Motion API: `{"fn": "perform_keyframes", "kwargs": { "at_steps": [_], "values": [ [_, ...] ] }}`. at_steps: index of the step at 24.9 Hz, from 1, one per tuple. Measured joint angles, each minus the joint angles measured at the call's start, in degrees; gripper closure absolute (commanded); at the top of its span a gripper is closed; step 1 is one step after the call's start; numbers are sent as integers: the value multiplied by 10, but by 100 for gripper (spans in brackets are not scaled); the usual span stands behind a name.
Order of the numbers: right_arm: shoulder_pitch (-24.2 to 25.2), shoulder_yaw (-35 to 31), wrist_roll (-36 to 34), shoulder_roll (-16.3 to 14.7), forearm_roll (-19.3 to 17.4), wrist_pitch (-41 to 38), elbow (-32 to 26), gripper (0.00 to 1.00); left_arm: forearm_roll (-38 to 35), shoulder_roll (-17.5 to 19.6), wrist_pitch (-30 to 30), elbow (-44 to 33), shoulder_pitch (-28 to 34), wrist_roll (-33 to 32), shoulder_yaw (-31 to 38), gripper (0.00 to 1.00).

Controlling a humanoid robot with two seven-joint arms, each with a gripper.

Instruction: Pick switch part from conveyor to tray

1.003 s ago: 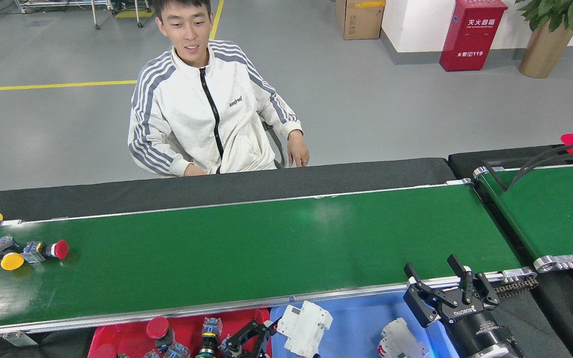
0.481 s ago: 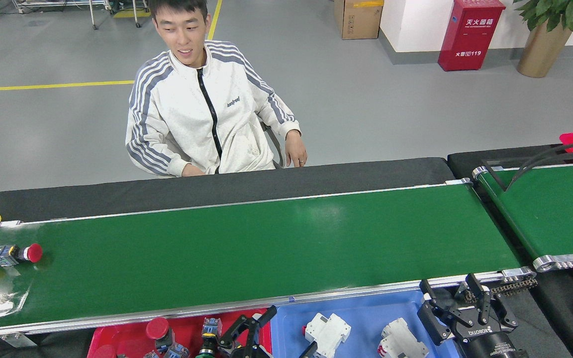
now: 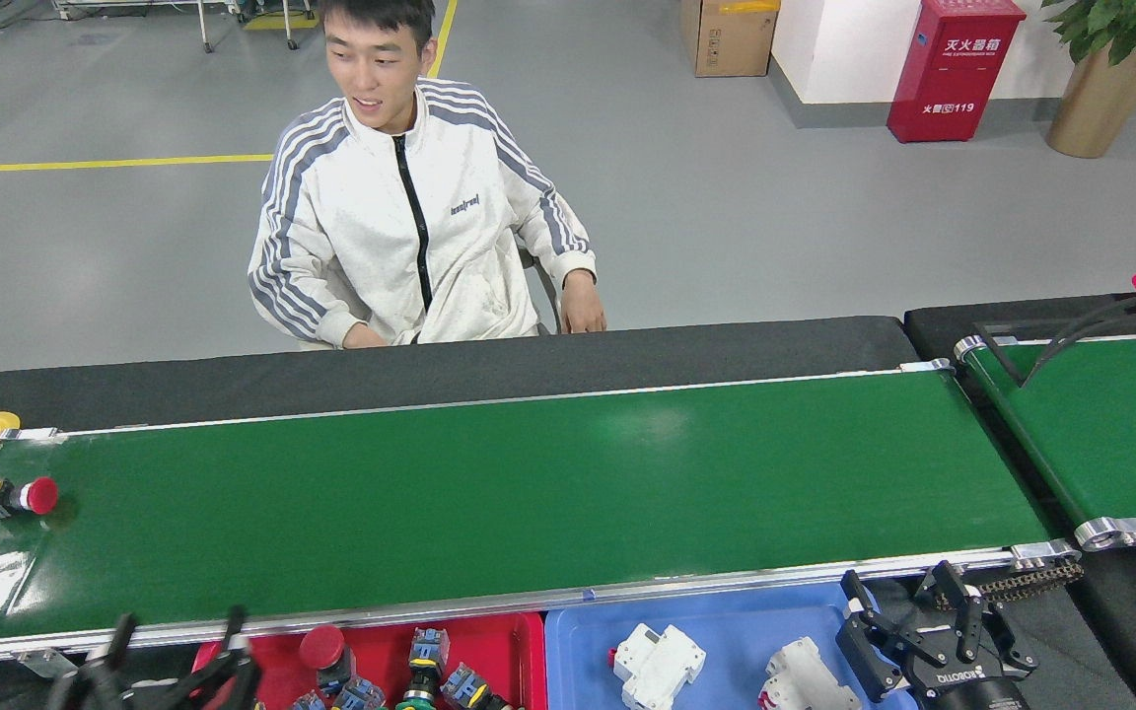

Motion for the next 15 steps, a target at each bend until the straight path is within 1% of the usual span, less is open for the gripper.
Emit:
{"fn": "perform_keyframes", "kwargs": {
  "at_steps": [3, 6, 9, 15],
  "values": [
    [0, 0, 0, 0, 0, 0, 0, 0, 19, 14, 0, 9, 18, 0, 4, 0],
    [1, 0, 0, 0, 0, 0, -1, 1, 38, 16, -25, 7, 27, 2, 1, 0],
    [2, -4, 0, 0, 0, 0, -1, 0, 41, 17, -41, 3, 30, 2, -5, 0],
    [2, -10, 0, -1, 0, 0, -1, 0, 69, 50, -55, 10, 30, 0, -17, 0]
  ]
}}
